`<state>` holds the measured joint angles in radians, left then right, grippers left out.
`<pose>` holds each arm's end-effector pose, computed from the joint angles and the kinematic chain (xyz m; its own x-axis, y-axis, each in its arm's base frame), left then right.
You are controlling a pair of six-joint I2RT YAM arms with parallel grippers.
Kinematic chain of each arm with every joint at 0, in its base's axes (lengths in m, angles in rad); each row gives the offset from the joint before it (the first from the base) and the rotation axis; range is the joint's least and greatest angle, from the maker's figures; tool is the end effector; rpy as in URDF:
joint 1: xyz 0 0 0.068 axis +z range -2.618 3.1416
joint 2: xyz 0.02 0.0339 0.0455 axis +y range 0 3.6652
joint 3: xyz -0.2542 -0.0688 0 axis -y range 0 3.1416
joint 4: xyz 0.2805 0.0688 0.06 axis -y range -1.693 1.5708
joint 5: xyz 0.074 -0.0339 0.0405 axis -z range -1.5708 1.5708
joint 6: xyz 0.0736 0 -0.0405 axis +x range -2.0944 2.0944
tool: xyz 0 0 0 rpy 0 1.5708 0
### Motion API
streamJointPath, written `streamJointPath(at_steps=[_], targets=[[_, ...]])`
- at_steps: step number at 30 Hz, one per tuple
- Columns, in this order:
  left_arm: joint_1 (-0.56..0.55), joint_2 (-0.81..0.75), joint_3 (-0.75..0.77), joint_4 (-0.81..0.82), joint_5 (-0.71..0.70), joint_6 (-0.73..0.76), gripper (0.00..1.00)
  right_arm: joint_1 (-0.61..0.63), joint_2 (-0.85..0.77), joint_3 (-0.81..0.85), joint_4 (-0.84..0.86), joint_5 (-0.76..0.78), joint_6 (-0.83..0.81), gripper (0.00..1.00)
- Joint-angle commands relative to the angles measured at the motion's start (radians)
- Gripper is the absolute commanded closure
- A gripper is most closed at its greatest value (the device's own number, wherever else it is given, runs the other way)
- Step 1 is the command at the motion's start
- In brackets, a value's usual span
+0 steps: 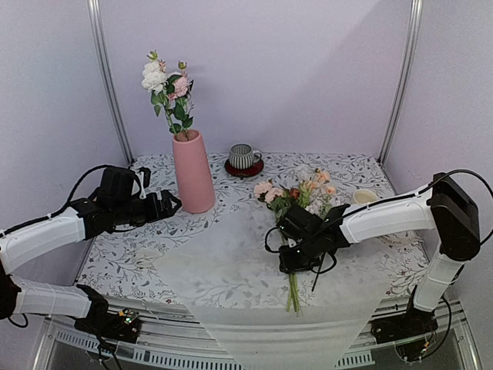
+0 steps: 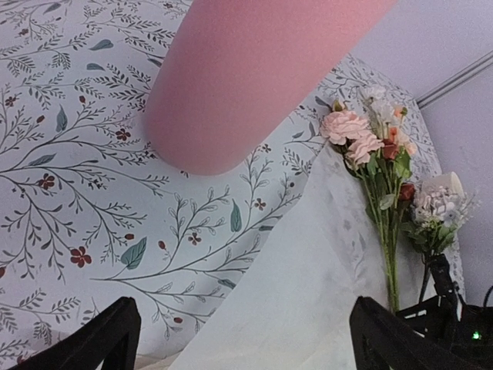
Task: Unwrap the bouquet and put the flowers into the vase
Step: Pick up the fake flower from the flattened wrapping paper.
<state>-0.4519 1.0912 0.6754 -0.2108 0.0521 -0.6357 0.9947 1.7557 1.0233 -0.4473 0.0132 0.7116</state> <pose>0.2709 -0.1358 0.1941 -0.7059 -0.3164 -0.6337 0.0682 0.8601 -0.5055 0.2033 0.3112 0.0840 -0.9272 -0.2287 -0.2967 -0.3041 0.9220 0.2397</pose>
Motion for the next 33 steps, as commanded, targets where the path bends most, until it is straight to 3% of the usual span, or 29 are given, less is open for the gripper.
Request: streamJointPath(at_steps=[1, 11, 17, 27, 33], targets=[[-0.008, -0.014, -0.018, 0.039, 0.023, 0.011, 0.03, 0.004, 0.032, 0.019, -0.005, 0.008, 0.010, 0.73], [-0.008, -0.014, -0.060, 0.094, 0.047, -0.009, 0.04, 0.005, 0.074, 0.013, -0.002, 0.012, 0.024, 0.74], [-0.008, -0.005, -0.082, 0.131, 0.080, -0.023, 0.04, 0.006, 0.076, 0.013, 0.010, 0.009, 0.031, 0.90], [-0.008, -0.074, -0.141, 0.248, 0.174, -0.011, 0.04, 0.005, -0.128, -0.025, 0.101, 0.053, 0.044, 0.97], [-0.015, -0.125, -0.193, 0.366, 0.258, -0.038, 0.05, 0.005, -0.293, -0.123, 0.281, 0.037, 0.011, 0.97]])
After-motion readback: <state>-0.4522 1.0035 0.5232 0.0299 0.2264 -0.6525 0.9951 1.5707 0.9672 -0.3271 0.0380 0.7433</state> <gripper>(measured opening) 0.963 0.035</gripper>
